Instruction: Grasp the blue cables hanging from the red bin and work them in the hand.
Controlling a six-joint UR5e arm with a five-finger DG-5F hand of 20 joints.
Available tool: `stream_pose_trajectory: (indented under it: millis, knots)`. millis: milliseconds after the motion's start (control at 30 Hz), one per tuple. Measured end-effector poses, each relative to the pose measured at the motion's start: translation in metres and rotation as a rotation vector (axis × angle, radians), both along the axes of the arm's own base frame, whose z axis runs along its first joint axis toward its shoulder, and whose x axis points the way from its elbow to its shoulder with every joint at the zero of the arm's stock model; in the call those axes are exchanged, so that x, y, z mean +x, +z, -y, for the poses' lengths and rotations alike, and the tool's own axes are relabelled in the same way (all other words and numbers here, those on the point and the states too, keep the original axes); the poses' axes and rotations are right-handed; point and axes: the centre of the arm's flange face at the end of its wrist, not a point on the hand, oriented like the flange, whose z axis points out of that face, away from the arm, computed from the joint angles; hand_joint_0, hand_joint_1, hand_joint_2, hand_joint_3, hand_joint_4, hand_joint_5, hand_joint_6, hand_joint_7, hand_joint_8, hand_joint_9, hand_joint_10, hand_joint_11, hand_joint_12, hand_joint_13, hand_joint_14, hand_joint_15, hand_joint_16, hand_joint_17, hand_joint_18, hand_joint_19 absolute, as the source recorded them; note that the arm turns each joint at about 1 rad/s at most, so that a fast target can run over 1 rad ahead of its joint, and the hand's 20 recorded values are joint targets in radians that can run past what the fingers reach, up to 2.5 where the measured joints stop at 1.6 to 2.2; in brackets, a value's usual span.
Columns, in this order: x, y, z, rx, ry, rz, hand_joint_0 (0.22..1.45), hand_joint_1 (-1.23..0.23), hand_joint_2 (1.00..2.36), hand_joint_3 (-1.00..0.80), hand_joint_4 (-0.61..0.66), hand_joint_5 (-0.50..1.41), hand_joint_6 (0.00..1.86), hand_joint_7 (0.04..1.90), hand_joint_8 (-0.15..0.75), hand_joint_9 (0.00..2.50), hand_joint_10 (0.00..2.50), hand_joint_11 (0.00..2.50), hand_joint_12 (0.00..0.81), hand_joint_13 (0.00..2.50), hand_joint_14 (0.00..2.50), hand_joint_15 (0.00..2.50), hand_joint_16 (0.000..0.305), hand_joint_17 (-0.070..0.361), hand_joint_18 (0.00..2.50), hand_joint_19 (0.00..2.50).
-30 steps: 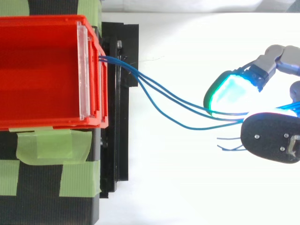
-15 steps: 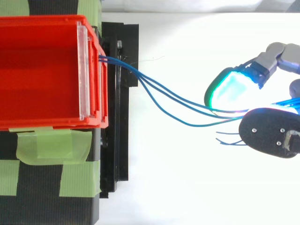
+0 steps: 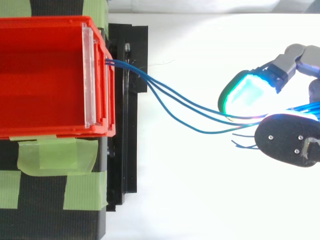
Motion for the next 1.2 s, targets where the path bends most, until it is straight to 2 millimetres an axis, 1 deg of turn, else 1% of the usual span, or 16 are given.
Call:
stream_pose_trajectory:
  millis: [33, 67, 167, 400, 467, 500, 533, 633, 733, 867, 900, 933, 967, 1000, 1133, 1200]
  knots:
    - [-0.0001, -0.0001, 0.0001, 0.000, -0.001, 0.000, 1.10, -0.68, 1.00, 0.44, 0.24, 0.38, 0.01, 1.30, 0.539, 0.55, 2.50, 2.50, 0.640, 1.02, 2.50, 1.99, 0.064, 0.144, 1.17, 0.23]
    - [-0.0001, -0.0001, 0.0002, 0.001, -0.002, 0.000, 1.09, -0.66, 1.17, 0.45, 0.24, 0.39, 0.00, 1.35, 0.523, 0.52, 2.50, 2.50, 0.622, 0.98, 2.50, 1.98, 0.063, 0.142, 1.10, 0.18]
    - [-0.0002, -0.0003, 0.0003, 0.001, -0.003, 0.000, 1.10, -0.65, 1.25, 0.46, 0.21, 0.40, 0.00, 1.39, 0.504, 0.48, 2.50, 2.50, 0.601, 0.91, 2.50, 2.00, 0.061, 0.137, 0.98, 0.16]
    - [-0.0003, -0.0005, 0.0004, 0.002, -0.004, 0.001, 1.06, -0.66, 1.24, 0.42, 0.23, 0.37, 0.00, 1.36, 0.514, 0.47, 2.50, 2.50, 0.629, 0.91, 2.50, 1.99, 0.062, 0.139, 1.02, 0.20]
    - [-0.0003, -0.0005, 0.0003, 0.002, -0.004, 0.001, 1.01, -0.65, 1.37, 0.42, 0.23, 0.37, 0.00, 1.37, 0.509, 0.42, 2.50, 2.50, 0.634, 0.87, 2.50, 1.99, 0.065, 0.146, 0.99, 0.18]
    - [-0.0003, -0.0005, 0.0003, 0.002, -0.004, 0.001, 0.95, -0.65, 1.56, 0.37, 0.22, 0.34, 0.07, 1.37, 0.502, 0.35, 2.50, 2.50, 0.643, 0.73, 2.50, 1.97, 0.068, 0.153, 0.84, 0.15]
    - [-0.0003, -0.0005, 0.0003, 0.002, -0.004, 0.001, 0.92, -0.65, 1.62, 0.35, 0.24, 0.31, 0.13, 1.34, 0.510, 0.32, 2.50, 2.50, 0.649, 0.69, 2.50, 1.97, 0.071, 0.160, 0.82, 0.15]
    - [-0.0004, -0.0005, 0.0003, 0.002, -0.003, 0.000, 0.84, -0.68, 1.76, 0.28, 0.25, 0.26, 0.21, 1.30, 0.535, 0.27, 2.50, 2.50, 0.664, 0.63, 2.50, 2.01, 0.077, 0.173, 0.79, 0.15]
    - [-0.0004, -0.0006, 0.0004, 0.002, -0.004, 0.000, 0.83, -0.69, 1.76, 0.26, 0.26, 0.25, 0.23, 1.28, 0.539, 0.26, 2.50, 2.50, 0.664, 0.61, 2.50, 1.97, 0.079, 0.177, 0.80, 0.14]
    - [-0.0006, -0.0007, 0.0006, 0.002, -0.006, 0.000, 0.87, -0.72, 1.66, 0.25, 0.26, 0.25, 0.23, 1.27, 0.537, 0.26, 2.50, 2.50, 0.658, 0.60, 2.50, 1.95, 0.075, 0.168, 0.77, 0.16]
    - [-0.0006, -0.0007, 0.0007, 0.002, -0.007, 0.000, 0.90, -0.73, 1.57, 0.28, 0.26, 0.25, 0.23, 1.28, 0.532, 0.26, 2.50, 2.50, 0.648, 0.60, 2.50, 1.95, 0.074, 0.166, 0.76, 0.18]
    - [-0.0007, -0.0007, 0.0008, 0.002, -0.008, 0.000, 1.02, -0.78, 1.12, 0.38, 0.25, 0.25, 0.21, 1.29, 0.532, 0.28, 2.50, 2.50, 0.649, 0.61, 2.50, 1.98, 0.070, 0.159, 0.80, 0.25]
    - [-0.0008, -0.0008, 0.0009, 0.002, -0.010, 0.000, 1.02, -0.78, 1.00, 0.32, 0.26, 0.25, 0.22, 1.28, 0.524, 0.31, 2.50, 2.50, 0.651, 0.65, 2.50, 1.99, 0.072, 0.161, 0.88, 0.28]
    - [-0.0008, -0.0008, 0.0009, 0.002, -0.010, 0.000, 0.95, -0.78, 1.01, 0.12, 0.27, 0.26, 0.21, 1.28, 0.523, 0.34, 2.50, 2.50, 0.651, 0.68, 2.50, 1.99, 0.074, 0.165, 0.96, 0.30]
    - [-0.0009, -0.0008, 0.0010, 0.002, -0.012, -0.001, 0.87, -0.74, 1.02, -0.46, 0.25, 0.31, 0.08, 1.37, 0.514, 0.44, 2.50, 2.50, 0.646, 0.74, 2.50, 2.08, 0.061, 0.138, 1.02, 0.52]
    - [-0.0009, -0.0008, 0.0011, 0.002, -0.012, -0.001, 0.86, -0.73, 1.02, -0.56, 0.25, 0.33, 0.10, 1.37, 0.512, 0.47, 2.50, 2.50, 0.643, 0.77, 2.50, 2.07, 0.061, 0.137, 1.06, 0.54]
